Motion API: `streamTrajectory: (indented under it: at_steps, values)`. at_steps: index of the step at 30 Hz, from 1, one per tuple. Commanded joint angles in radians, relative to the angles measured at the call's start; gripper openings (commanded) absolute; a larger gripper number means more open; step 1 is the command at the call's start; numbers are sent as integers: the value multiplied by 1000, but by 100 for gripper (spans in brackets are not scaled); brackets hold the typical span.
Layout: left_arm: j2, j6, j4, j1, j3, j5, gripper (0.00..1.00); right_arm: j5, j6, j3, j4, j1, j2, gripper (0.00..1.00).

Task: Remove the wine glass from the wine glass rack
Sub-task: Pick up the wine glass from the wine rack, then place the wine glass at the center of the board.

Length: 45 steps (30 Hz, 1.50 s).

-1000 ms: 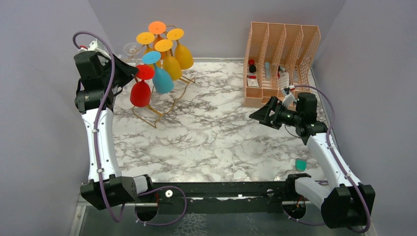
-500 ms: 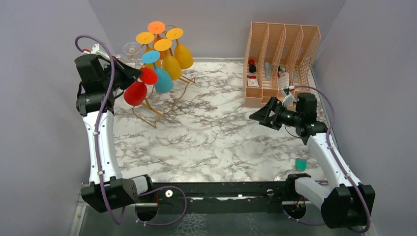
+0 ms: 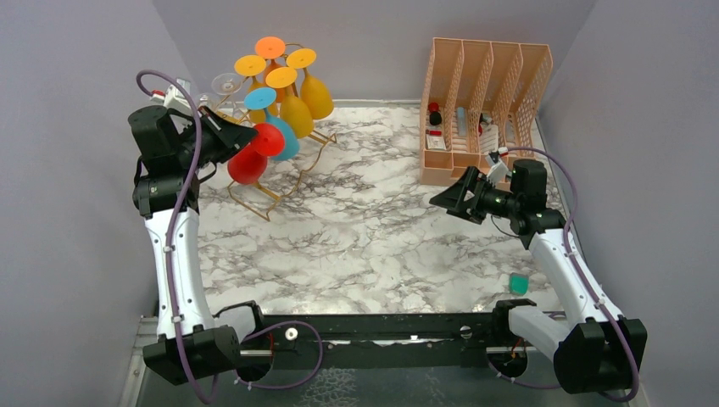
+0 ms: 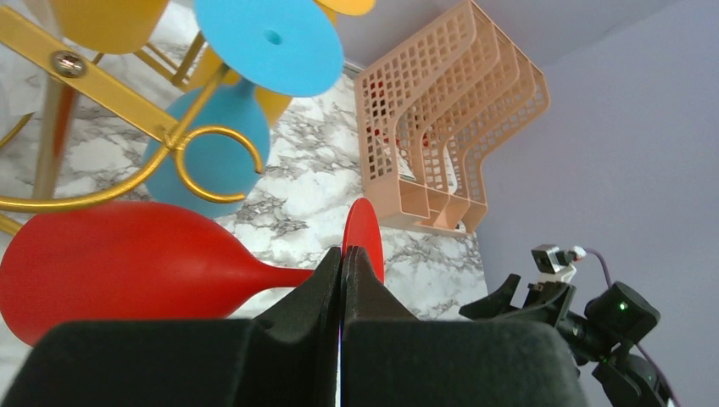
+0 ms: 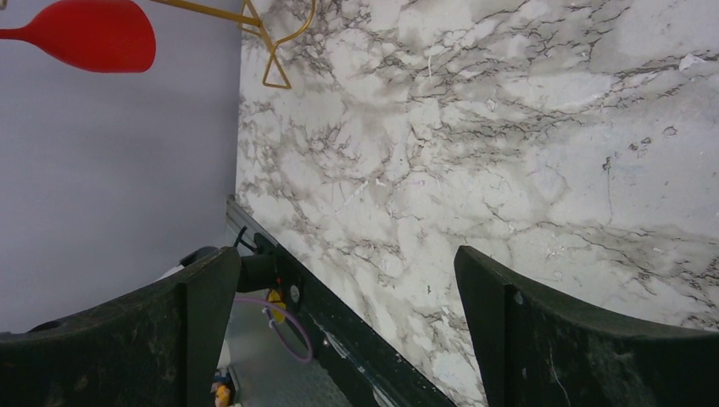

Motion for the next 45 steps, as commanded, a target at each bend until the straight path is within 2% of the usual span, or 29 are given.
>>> streamTrajectory:
  at_steps: [1, 9, 14, 22, 31, 36, 38, 42, 43, 45]
  values:
    - [-55, 3, 82, -27, -74, 123, 0, -61, 7, 31, 28, 0, 7, 100]
    - [-130, 21, 100, -108, -188, 188, 0, -113, 35, 7, 86, 1, 8, 100]
    - [-155, 55, 104, -198, -256, 210, 0, -175, 81, -27, 170, 1, -2, 100]
    - [-107, 78, 143, -524, -333, 33, 0, -299, 122, -57, 282, 1, -1, 100]
    - [-70, 12, 319, -734, -405, -111, 0, -479, 159, -72, 417, 6, 9, 99]
    - [-51, -57, 495, -851, -464, -160, 0, -487, 141, -58, 437, 76, 23, 90]
    - [-36, -69, 531, -901, -472, -195, 0, -465, 122, -46, 424, 124, 36, 83]
    - [-17, -79, 585, -972, -482, -231, 0, -409, 63, -23, 383, 226, 56, 76]
    - [-12, -83, 598, -983, -485, -233, 0, -409, 50, -18, 380, 247, 67, 73]
    - [-8, -89, 612, -1000, -494, -237, 0, -402, 44, -10, 371, 272, 83, 60]
